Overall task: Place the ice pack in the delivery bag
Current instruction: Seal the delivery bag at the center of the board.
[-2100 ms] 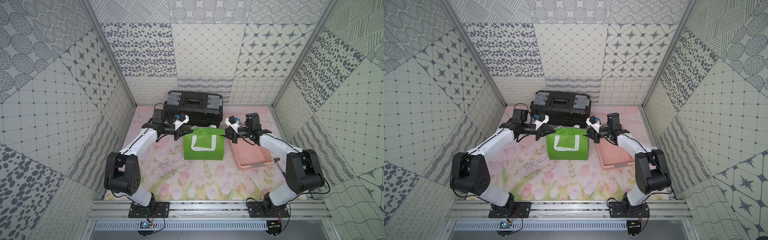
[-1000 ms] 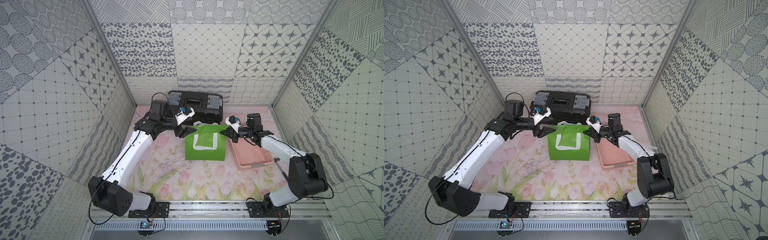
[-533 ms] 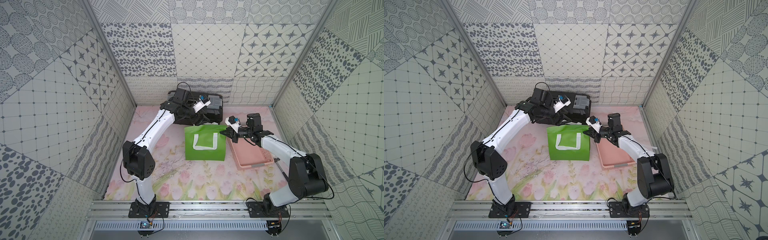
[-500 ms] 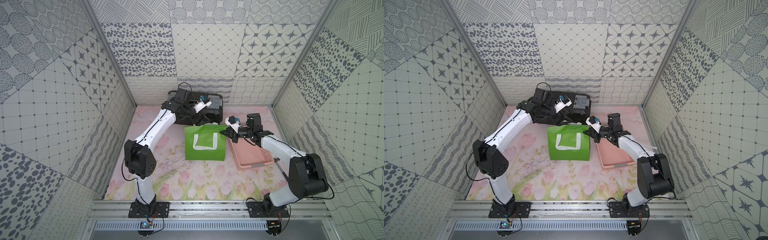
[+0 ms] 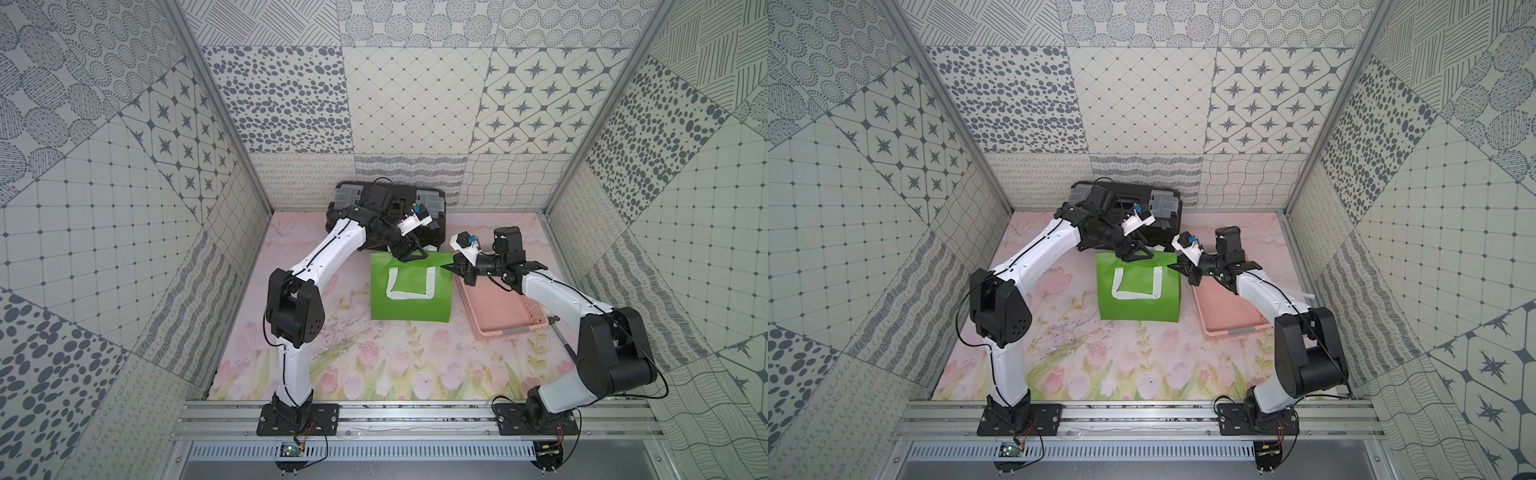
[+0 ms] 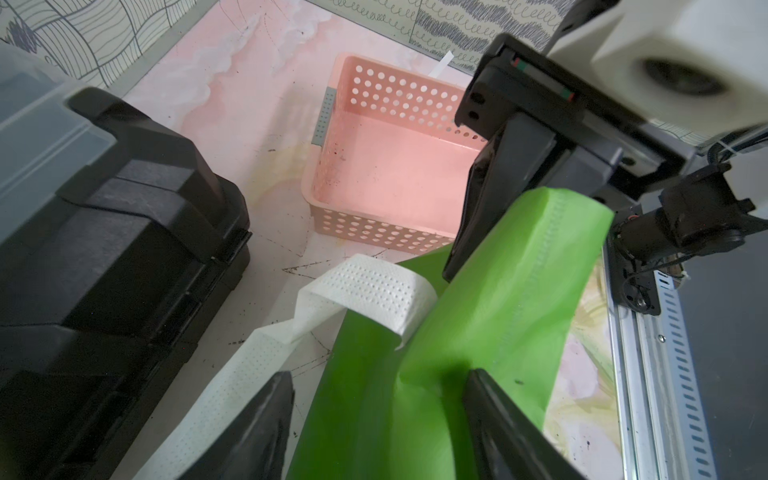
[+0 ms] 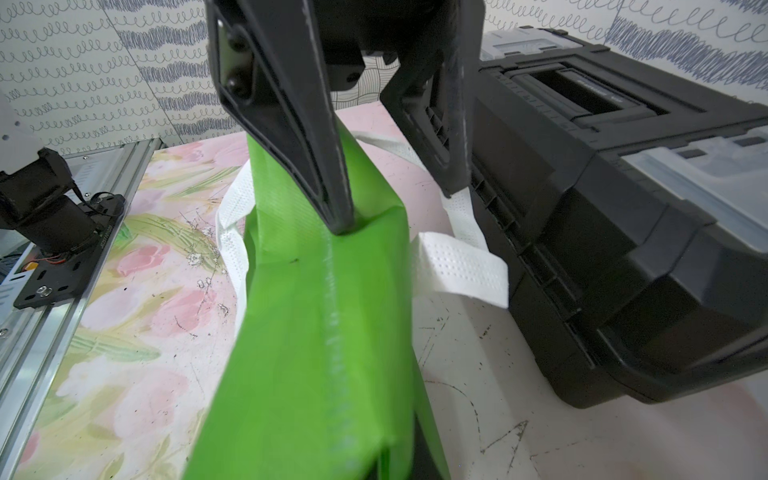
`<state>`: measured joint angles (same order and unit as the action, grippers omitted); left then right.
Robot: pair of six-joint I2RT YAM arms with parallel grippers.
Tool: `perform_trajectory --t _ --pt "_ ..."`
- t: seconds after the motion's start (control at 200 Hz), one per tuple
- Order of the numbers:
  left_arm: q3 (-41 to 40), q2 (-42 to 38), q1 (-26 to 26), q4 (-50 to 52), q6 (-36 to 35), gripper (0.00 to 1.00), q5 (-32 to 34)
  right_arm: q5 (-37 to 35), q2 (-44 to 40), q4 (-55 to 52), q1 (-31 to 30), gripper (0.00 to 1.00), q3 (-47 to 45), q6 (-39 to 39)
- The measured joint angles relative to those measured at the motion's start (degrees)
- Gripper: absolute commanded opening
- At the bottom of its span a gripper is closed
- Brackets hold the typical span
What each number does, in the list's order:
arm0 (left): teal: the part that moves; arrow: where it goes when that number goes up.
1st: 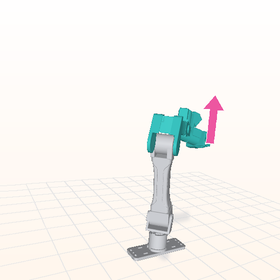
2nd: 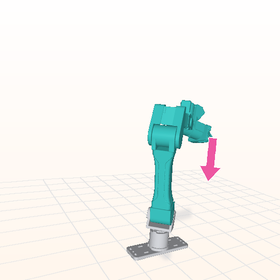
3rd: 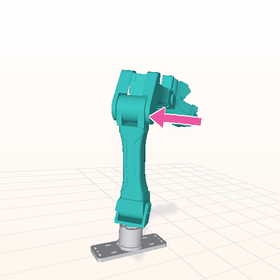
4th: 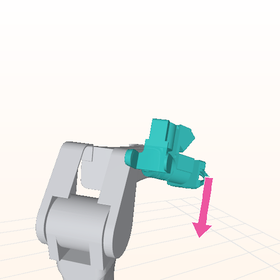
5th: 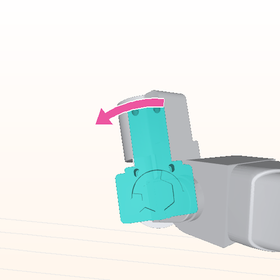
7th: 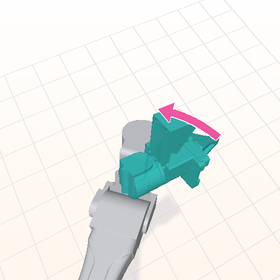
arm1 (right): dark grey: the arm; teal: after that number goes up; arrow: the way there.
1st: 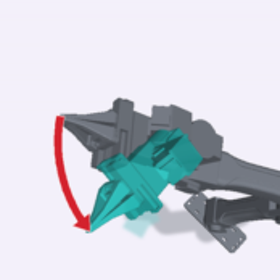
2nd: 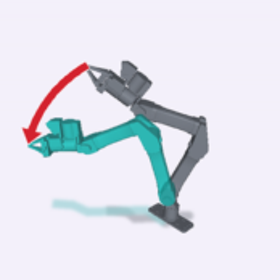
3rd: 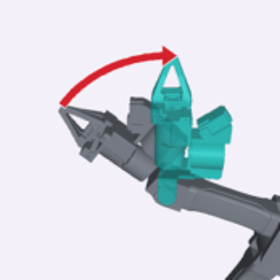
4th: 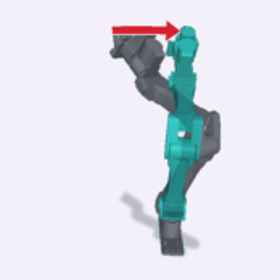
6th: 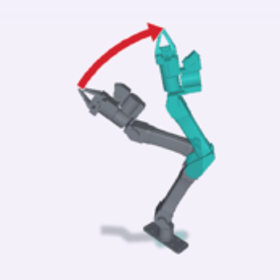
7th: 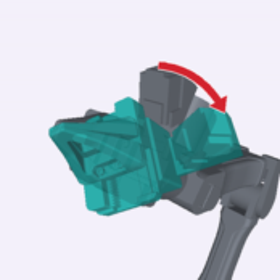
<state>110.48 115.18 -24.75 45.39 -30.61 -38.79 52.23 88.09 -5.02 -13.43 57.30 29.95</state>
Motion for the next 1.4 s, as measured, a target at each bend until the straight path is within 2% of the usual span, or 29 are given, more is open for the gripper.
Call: perform_trajectory --t 0.075,0.155,0.455,0.55,0.68,0.75,0.87,1.016,1.216,1.316,1.401 --pt "-0.5 0.0 -0.1 0.1 -0.6 0.82 0.0 0.0 0.0 -0.3 0.0 0.0 0.0 -0.1" --pt "-1.0 0.0 -0.2 0.2 -1.1 0.82 0.1 0.0 0.0 -0.4 0.0 0.0 0.0 -0.4" --pt "-2.3 -0.6 -0.5 0.2 -3.9 0.63 0.7 -0.4 0.6 -1.7 -0.2 0.0 1.1 -1.7" --pt "-2.8 -1.2 -0.7 0.1 -4.8 0.61 1.6 -0.8 0.7 -2.8 -0.3 0.28 1.7 -2.2" --pt "-3.0 -1.4 -1.0 0.0 -5.6 0.61 3.0 -1.4 0.0 -4.5 0.5 0.53 2.0 -0.9" --pt "-3.0 -1.4 -1.1 -0.2 -5.6 0.61 3.6 -1.6 -1.0 -6.6 1.2 0.7 1.9 0.3" --pt "-3.0 -1.4 -1.4 -0.6 -5.6 0.61 4.7 -1.6 -3.8 -10.2 2.1 0.83 1.9 2.0" --pt "-3.0 -1.4 -1.6 -1.0 -5.6 0.61 5.9 0.6 -5.5 -13.9 2.4 0.88 3.2 2.0" --pt "-2.6 -1.4 -1.9 -1.0 -5.9 0.62 6.6 3.8 -3.1 -15.7 0.9 0.88 8.7 1.6" --pt "-2.6 -1.4 -2.0 -1.0 -6.1 0.64 6.8 4.6 0.7 -15.6 0.0 0.84 11.9 1.5" --pt "-2.4 -1.4 -2.0 -1.0 -6.2 0.66 7.0 4.9 3.8 -15.6 -0.3 0.77 13.4 1.5"
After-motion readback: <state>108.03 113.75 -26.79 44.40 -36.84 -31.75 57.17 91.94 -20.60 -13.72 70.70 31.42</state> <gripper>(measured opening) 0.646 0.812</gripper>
